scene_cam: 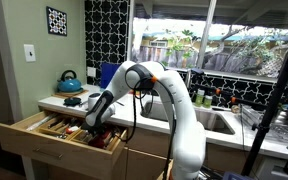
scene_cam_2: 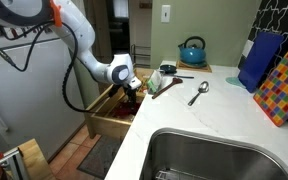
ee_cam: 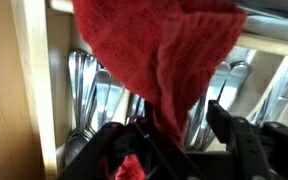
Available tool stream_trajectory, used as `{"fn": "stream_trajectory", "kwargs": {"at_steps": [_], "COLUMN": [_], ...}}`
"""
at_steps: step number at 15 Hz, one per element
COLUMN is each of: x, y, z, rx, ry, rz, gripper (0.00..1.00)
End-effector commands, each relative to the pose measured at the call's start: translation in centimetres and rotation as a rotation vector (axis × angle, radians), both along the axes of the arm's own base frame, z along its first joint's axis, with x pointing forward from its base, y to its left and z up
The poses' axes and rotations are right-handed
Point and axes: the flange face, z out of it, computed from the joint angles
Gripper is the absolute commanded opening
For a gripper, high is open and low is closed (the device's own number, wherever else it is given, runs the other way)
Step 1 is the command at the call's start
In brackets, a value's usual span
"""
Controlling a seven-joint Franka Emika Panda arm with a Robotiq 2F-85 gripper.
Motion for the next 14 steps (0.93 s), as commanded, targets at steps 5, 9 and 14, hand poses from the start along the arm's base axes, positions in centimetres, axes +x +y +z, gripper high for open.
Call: {"fn": "stream_trajectory", "kwargs": {"at_steps": [5, 9, 14], "x": [-1.8, -3.2, -5.4], "y": [3.0, 4.3, 8.4], "z": [7.6, 12.1, 15.4], "rx": [-0.096, -0.165, -0.070], "ry": [0.043, 0.025, -0.011], "rz": [0.019, 0.265, 0.528], "gripper": [1.00, 1.00, 1.00]}}
